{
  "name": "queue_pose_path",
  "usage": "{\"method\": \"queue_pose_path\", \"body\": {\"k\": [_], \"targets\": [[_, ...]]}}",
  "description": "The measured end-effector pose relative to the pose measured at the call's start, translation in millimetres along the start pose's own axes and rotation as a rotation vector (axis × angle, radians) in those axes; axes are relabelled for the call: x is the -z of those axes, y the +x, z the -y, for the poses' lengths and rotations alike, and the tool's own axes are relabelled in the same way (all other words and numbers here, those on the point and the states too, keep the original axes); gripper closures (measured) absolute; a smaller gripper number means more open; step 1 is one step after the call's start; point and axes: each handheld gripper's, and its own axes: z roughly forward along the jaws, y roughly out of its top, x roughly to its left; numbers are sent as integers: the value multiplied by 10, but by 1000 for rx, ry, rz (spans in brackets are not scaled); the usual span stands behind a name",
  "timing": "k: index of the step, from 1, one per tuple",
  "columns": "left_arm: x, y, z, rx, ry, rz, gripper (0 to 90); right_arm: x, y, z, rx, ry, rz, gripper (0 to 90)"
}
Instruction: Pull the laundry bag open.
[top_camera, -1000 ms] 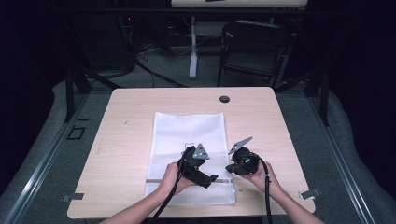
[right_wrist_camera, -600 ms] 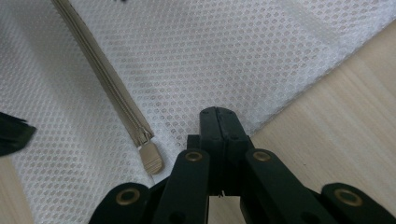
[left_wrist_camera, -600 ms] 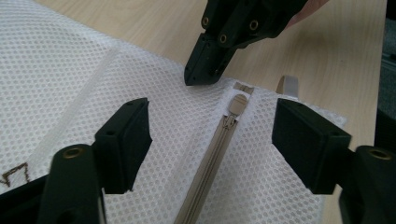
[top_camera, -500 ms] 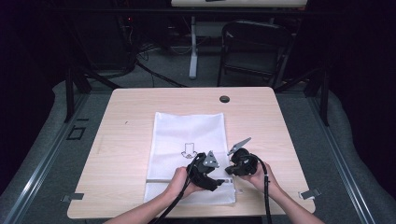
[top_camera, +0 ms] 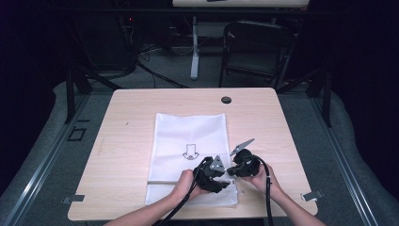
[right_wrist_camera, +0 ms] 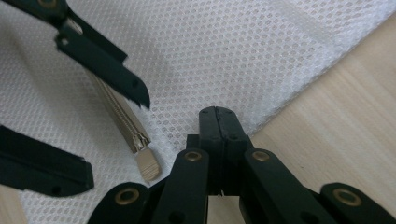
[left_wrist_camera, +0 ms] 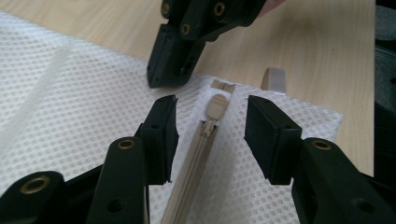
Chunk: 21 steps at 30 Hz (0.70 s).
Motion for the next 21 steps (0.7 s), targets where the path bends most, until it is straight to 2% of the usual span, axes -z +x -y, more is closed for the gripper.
{"method": "queue_pose_path", "body": {"k": [3,4,5,6,8,10,13,16,17,21], "targets": [[-54,-20,-15,-13,-8,-5,601,-6,-7,3,1,0,-2,900],[-70,-20,-17,-13,-4,7,627,-2,-21,4,-1,2,-11,900],[-85,-25,-23,-14,6,1,636,-5,-23,7,-19,-8,-19,900],[-105,-25,-22,-16,2,14,646,2,-25,6,-25,-14,-18,900],[-125,-30,-28,-20,14,19,651,30,-48,15,-19,-21,6,900],[-146,-32,-29,-18,3,16,653,29,-75,28,-27,-25,1,900],[-162,-30,-50,-18,11,8,653,-3,-74,36,-67,-39,-29,900],[-201,-38,-59,-15,9,13,657,-4,-97,39,-76,-29,-37,900],[-217,-44,-63,-18,10,17,659,-9,-98,42,-95,-41,-45,900],[-240,-68,-71,-31,7,7,686,-9,-93,41,-99,-40,-43,900]]}}
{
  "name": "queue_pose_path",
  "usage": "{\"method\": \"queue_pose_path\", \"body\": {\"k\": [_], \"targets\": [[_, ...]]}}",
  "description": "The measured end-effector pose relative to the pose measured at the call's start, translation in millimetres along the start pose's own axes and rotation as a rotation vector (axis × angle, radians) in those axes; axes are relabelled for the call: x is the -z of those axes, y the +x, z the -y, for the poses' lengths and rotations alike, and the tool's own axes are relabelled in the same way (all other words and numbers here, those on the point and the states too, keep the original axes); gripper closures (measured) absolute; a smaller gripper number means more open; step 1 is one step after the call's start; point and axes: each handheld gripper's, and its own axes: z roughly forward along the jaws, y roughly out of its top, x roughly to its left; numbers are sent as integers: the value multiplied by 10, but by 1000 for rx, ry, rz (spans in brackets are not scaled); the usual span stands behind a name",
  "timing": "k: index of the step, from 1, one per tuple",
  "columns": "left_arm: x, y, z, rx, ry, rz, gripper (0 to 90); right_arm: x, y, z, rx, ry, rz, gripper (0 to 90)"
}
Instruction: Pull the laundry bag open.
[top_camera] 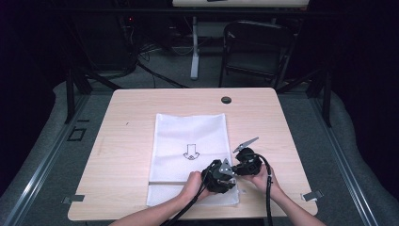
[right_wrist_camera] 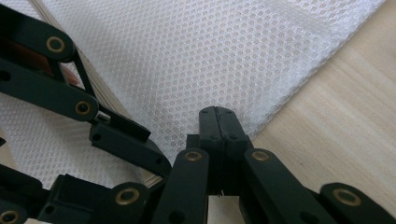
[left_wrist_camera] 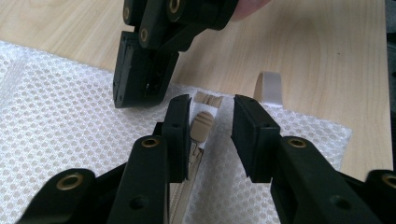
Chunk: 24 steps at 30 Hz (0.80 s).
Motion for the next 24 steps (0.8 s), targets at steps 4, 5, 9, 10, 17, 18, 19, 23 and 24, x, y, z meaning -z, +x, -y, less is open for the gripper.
{"method": "queue_pose_path", "body": {"k": [4,5,9,10,17,18,19,23,24], "targets": [[-17,13,0,6,-3,-1,740,-2,-9,4,-6,-3,-7,900],[-15,15,0,7,0,-6,766,2,-14,2,-1,4,-3,900],[-8,26,8,8,-12,-4,793,0,-4,-1,0,2,-2,900],[-3,28,11,11,-15,-2,793,0,-3,-1,1,2,-3,900],[106,93,59,46,-24,-1,812,10,-6,-7,28,23,7,900],[117,91,60,43,-14,-11,812,7,1,-6,24,19,11,900],[125,91,67,43,-8,-8,811,5,4,-7,23,17,10,900],[166,122,106,47,7,18,810,6,9,-6,17,16,7,900],[168,128,115,48,10,19,810,8,2,-6,25,20,11,900]]}}
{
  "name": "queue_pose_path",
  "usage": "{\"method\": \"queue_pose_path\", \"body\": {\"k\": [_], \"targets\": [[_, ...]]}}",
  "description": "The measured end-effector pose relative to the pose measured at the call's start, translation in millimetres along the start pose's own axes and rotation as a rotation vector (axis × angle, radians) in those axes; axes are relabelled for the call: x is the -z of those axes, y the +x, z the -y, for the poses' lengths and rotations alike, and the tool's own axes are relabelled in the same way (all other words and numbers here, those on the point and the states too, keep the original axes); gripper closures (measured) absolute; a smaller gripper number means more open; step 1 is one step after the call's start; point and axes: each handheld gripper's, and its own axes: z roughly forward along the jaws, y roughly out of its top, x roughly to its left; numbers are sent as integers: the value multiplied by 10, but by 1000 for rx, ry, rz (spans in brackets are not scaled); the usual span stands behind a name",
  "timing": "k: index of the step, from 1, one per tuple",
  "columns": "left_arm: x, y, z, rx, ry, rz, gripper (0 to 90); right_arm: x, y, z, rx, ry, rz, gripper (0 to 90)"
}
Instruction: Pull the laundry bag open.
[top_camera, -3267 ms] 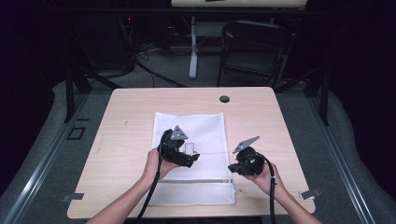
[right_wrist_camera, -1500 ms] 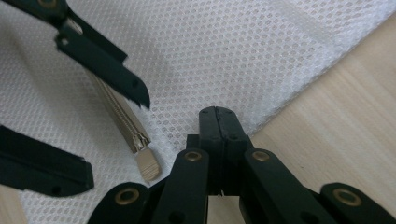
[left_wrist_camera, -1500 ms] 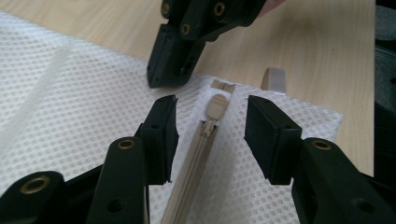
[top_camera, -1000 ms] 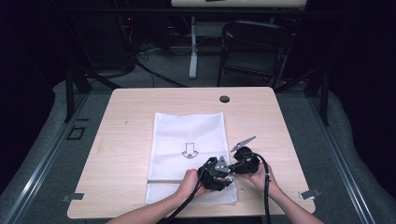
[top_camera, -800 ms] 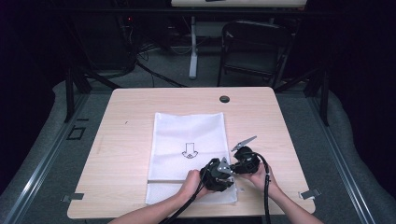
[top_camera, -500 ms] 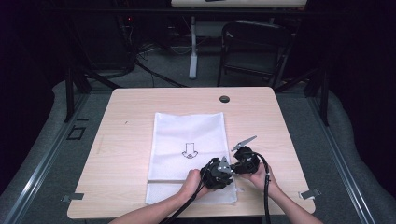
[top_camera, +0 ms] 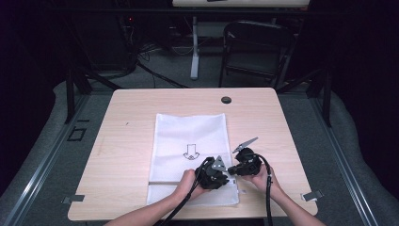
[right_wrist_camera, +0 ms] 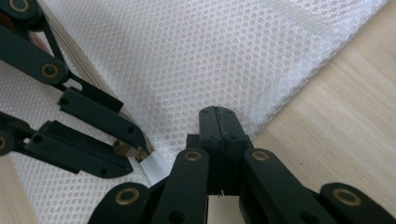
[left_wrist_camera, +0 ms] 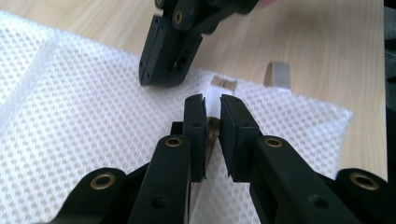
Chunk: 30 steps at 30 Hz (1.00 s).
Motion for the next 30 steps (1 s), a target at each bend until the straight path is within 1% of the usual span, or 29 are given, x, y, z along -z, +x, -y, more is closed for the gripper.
{"method": "queue_pose_path", "body": {"k": [3,6,8,9,10,11,12,13,15,16,17,19,20,21,24,26,28,29,30], "targets": [[6,24,31,1,13,13,806,-4,9,-1,-11,-7,-7,900],[12,51,56,13,10,28,797,-5,11,-2,-8,-8,-7,900],[22,66,60,9,15,32,768,-8,12,0,-5,-13,-7,900],[24,72,61,11,19,42,753,-8,14,1,5,-13,-2,900],[20,76,64,7,17,51,740,-5,13,2,17,-8,9,900],[15,74,63,2,20,54,734,0,13,-1,22,0,10,900],[5,72,59,-9,29,46,734,-1,13,0,23,-1,10,900],[-11,74,60,-13,26,54,734,-3,18,2,18,-5,13,900],[-30,67,56,-26,36,46,746,1,20,0,27,-1,16,900],[-37,68,56,-27,32,52,751,0,22,0,27,-2,17,900],[-40,70,55,-29,33,52,761,-7,32,6,13,-14,17,900],[-46,76,53,-36,30,51,797,1,18,2,27,-2,14,900],[-43,79,50,-39,37,49,806,-3,22,6,20,-10,16,900],[-48,78,51,-41,29,52,810,0,18,3,26,-4,14,900],[-43,82,46,-50,25,54,814,-1,20,3,26,-4,15,900],[-43,89,49,-43,19,58,817,-3,20,5,23,-8,15,900],[-46,98,56,-32,13,71,817,-1,20,6,15,-7,12,900],[-49,100,57,-30,10,70,818,3,19,5,17,-5,12,900],[-54,99,57,-28,4,70,818,17,26,0,30,4,20,900]]}}
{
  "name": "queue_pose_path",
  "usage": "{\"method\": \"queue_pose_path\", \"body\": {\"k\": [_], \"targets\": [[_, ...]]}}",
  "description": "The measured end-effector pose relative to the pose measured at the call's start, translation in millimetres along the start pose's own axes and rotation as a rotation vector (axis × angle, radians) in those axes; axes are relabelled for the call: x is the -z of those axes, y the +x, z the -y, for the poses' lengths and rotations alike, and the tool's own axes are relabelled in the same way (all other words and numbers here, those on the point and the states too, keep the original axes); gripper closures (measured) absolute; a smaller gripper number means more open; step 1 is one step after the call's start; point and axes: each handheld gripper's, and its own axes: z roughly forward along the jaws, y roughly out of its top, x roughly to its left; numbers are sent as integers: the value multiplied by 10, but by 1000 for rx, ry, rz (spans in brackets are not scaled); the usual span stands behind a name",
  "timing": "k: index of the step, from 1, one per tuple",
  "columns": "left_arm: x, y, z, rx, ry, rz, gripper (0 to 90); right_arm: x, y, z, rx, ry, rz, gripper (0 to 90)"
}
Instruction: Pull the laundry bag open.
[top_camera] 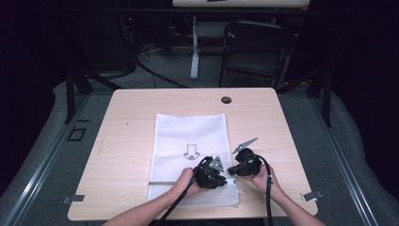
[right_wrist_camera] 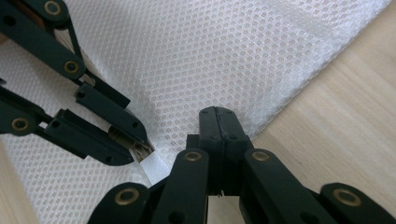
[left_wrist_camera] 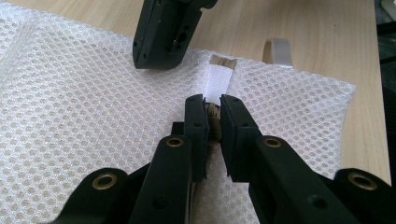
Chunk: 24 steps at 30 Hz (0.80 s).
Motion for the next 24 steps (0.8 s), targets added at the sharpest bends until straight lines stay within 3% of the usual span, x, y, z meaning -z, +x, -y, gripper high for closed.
{"method": "queue_pose_path", "body": {"k": [2,4,5,6,8,17,22,24], "targets": [[-6,-6,-2,1,-3,-2,818,61,30,-20,22,-5,9,900],[-7,-6,0,3,-3,-1,819,101,59,-25,-4,-29,-24,900],[-6,-6,1,3,-5,-1,818,123,59,-23,24,1,-19,900],[-5,-6,2,4,-3,-1,818,116,80,-10,14,-4,-23,900],[-5,-12,2,0,-3,-7,818,121,101,3,21,37,-25,900],[-7,-33,6,-6,2,-27,819,84,149,42,35,67,-55,900],[-5,-43,3,-10,5,-32,822,32,175,44,35,77,-52,900],[-1,-54,1,-10,12,-44,822,31,192,36,57,86,-34,900]]}}
